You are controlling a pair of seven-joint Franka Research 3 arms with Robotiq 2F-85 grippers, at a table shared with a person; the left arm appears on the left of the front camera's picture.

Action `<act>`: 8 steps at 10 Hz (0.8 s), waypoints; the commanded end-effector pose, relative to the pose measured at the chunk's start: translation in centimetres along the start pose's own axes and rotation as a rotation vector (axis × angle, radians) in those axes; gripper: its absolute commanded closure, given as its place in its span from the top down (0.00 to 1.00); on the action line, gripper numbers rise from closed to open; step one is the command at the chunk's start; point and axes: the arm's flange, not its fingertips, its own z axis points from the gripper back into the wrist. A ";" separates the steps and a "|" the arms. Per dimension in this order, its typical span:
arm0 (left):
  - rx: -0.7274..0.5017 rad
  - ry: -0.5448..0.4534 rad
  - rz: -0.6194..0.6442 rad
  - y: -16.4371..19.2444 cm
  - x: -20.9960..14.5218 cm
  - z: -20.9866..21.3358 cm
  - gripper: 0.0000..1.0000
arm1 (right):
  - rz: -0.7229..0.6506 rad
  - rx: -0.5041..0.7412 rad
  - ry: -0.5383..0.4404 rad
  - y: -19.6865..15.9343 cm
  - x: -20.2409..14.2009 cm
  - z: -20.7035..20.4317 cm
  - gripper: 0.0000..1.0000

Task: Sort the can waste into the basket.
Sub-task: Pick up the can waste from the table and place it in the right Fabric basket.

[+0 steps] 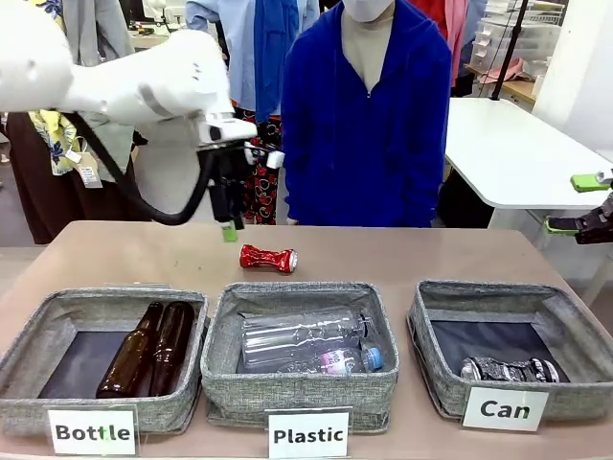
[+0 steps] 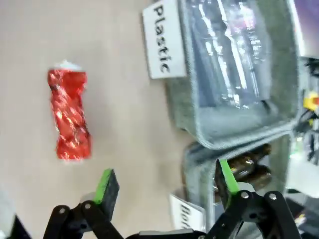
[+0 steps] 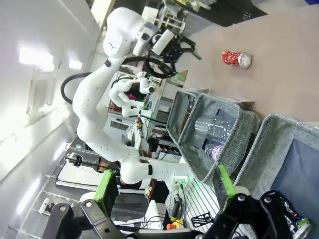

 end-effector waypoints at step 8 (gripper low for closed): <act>0.384 0.154 -0.054 0.6 2.9 -6.1 1.00 | 0.018 0.003 0.009 0.1 -0.1 0.3 1.00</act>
